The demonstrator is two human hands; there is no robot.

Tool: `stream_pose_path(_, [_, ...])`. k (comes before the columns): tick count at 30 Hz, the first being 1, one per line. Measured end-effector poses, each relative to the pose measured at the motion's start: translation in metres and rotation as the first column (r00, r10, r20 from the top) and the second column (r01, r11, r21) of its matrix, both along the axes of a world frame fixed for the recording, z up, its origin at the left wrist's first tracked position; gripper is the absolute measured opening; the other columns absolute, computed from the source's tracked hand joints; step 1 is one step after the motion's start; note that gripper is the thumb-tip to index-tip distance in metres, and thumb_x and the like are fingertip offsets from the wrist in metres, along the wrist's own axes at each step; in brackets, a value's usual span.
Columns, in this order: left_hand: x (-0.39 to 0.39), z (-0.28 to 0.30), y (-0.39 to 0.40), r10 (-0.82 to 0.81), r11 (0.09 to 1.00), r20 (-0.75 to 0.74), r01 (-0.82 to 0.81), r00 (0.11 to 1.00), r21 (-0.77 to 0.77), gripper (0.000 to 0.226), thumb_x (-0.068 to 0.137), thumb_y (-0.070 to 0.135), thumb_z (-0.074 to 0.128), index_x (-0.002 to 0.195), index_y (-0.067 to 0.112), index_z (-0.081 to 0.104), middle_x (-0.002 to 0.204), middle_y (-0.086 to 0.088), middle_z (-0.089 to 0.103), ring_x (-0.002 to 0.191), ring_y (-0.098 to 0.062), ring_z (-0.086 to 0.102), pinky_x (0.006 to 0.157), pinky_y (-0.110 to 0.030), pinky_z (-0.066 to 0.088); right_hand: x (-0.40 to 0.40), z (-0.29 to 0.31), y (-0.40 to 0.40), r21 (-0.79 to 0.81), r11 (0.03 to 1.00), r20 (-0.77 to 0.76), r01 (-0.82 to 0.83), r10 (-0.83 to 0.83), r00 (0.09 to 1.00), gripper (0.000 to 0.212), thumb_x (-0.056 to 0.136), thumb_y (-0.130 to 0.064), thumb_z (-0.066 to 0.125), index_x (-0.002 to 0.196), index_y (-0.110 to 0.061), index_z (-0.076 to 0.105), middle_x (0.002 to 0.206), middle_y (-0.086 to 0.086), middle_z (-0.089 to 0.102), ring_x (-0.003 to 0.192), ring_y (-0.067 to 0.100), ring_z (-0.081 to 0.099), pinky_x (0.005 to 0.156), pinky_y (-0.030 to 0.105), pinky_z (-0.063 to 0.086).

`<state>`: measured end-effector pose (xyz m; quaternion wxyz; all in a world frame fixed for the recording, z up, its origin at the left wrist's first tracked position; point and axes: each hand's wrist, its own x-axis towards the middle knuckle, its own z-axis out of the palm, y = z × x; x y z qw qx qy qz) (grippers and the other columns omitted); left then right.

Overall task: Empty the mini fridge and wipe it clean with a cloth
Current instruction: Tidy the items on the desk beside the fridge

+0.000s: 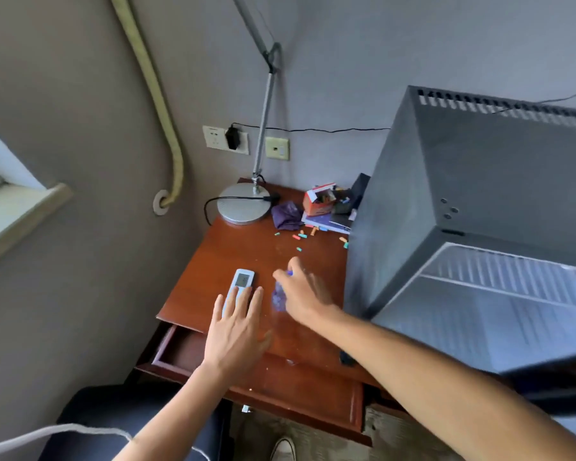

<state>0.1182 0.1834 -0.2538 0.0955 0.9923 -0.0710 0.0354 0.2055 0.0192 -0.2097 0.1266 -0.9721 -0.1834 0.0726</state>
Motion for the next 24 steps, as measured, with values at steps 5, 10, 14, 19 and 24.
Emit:
stream_pose_path(5, [0.0, -0.013, -0.047, -0.185, 0.973, -0.073, 0.173, 0.98, -0.151, 0.098, 0.071, 0.065, 0.059, 0.148, 0.007, 0.047, 0.144, -0.004, 0.06, 0.134, -0.027, 0.057, 0.112, -0.057, 0.042, -0.087, 0.016, -0.051, 0.081, 0.996, -0.025, 0.044, -0.042, 0.999, 0.029, 0.079, -0.034, 0.066, 0.106, -0.026, 0.055, 0.108, -0.004, 0.041, 0.075, 0.037, 0.061, 0.062, 0.042, 0.05])
stream_pose_path(10, [-0.028, 0.003, -0.118, -0.355, 0.891, -0.263, 0.239, 0.897, -0.386, 0.057, 0.063, 0.048, 0.077, 0.111, 0.037, 0.047, 0.097, 0.02, 0.063, 0.104, -0.011, 0.061, 0.1, -0.034, 0.042, -0.152, 0.025, -0.12, 0.25, 0.918, -0.096, 0.309, -0.294, 0.951, 0.077, 0.073, -0.035, 0.075, 0.14, -0.043, 0.038, 0.131, -0.017, 0.051, 0.104, 0.015, 0.063, 0.087, 0.035, 0.054])
stream_pose_path(14, [-0.036, 0.021, -0.178, -0.398, 0.852, -0.285, 0.236, 0.872, -0.467, 0.057, 0.065, 0.058, 0.077, 0.112, 0.039, 0.05, 0.092, 0.009, 0.072, 0.092, -0.025, 0.067, 0.073, -0.035, 0.047, -0.186, 0.006, -0.179, 0.658, 0.378, -0.492, 0.651, -0.438, 0.752, 0.086, 0.065, -0.004, 0.081, 0.138, -0.034, 0.046, 0.131, -0.006, 0.061, 0.106, 0.0, 0.064, 0.089, 0.021, 0.051])
stream_pose_path(19, [-0.036, 0.035, -0.236, -0.436, 0.838, -0.244, 0.293, 0.866, -0.46, 0.076, 0.068, 0.071, 0.074, 0.133, 0.042, 0.047, 0.108, 0.012, 0.075, 0.103, -0.019, 0.069, 0.08, -0.032, 0.051, -0.194, 0.001, -0.236, 0.648, 0.2, -0.712, 0.735, -0.182, 0.678, 0.078, 0.067, 0.025, 0.068, 0.133, -0.015, 0.055, 0.113, 0.007, 0.073, 0.1, 0.018, 0.071, 0.077, 0.027, 0.056])
stream_pose_path(24, [-0.028, 0.044, -0.262, -0.39, 0.831, -0.222, 0.238, 0.893, -0.503, 0.072, 0.075, 0.068, 0.075, 0.135, 0.041, 0.047, 0.111, 0.015, 0.072, 0.103, -0.019, 0.067, 0.078, -0.034, 0.05, -0.175, -0.003, -0.235, 0.602, 0.329, -0.566, 0.728, -0.468, 0.679, 0.021, 0.087, 0.005, 0.062, 0.108, 0.01, 0.061, 0.089, 0.04, 0.063, 0.075, 0.028, 0.058, 0.055, 0.02, 0.049])
